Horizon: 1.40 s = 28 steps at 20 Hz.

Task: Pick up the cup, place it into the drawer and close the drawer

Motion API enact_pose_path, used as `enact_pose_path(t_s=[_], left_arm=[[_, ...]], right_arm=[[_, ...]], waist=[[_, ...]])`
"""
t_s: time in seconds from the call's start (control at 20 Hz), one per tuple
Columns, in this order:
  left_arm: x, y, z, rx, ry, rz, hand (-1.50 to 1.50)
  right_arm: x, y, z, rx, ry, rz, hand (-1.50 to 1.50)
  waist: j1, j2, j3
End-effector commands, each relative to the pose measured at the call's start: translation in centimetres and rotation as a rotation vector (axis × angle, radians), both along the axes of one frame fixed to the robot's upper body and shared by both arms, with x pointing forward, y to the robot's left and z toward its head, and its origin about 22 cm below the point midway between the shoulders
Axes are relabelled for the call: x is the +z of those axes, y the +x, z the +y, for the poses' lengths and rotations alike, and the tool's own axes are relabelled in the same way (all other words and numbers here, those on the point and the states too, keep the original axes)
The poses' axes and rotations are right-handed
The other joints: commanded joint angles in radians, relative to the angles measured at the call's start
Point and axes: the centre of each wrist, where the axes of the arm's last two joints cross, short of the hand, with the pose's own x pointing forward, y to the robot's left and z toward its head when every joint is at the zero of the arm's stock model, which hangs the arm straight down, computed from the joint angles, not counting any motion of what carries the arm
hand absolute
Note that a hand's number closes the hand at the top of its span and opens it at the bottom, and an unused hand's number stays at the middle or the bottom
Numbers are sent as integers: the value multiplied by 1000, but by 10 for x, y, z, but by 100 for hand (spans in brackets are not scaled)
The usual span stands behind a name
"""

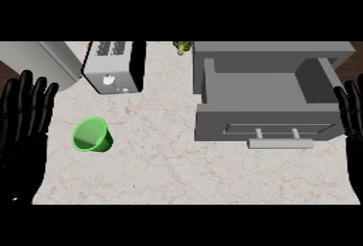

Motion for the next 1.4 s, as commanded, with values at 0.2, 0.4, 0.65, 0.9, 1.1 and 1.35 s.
enact_pose_path(t_s=[0.2, 0.4, 0.65, 0.9, 1.1, 1.35], left_arm=[[-13, 14, 9, 373, 1, -1, -150], [-33, 36, 1, 417, -233, 108, -150], [-38, 57, -11, 432, -240, 111, -150], [-34, 62, -7, 437, -247, 81, -150], [-25, 56, -13, 439, -236, 110, -150], [-43, 67, -12, 472, -241, 125, -150]], right_arm=[[6, 4, 22, 113, 46, 12, -150], [4, 20, 19, 214, 144, 90, -150], [4, 16, 18, 193, 137, 106, -150], [-30, 22, 39, 212, 136, 113, -150], [-4, 11, 27, 207, 124, 107, -150], [-4, 25, 31, 210, 149, 105, -150]], waist=[[11, 26, 0], [2, 29, 0], [0, 24, 0], [2, 25, 0], [2, 23, 0], [2, 24, 0]])
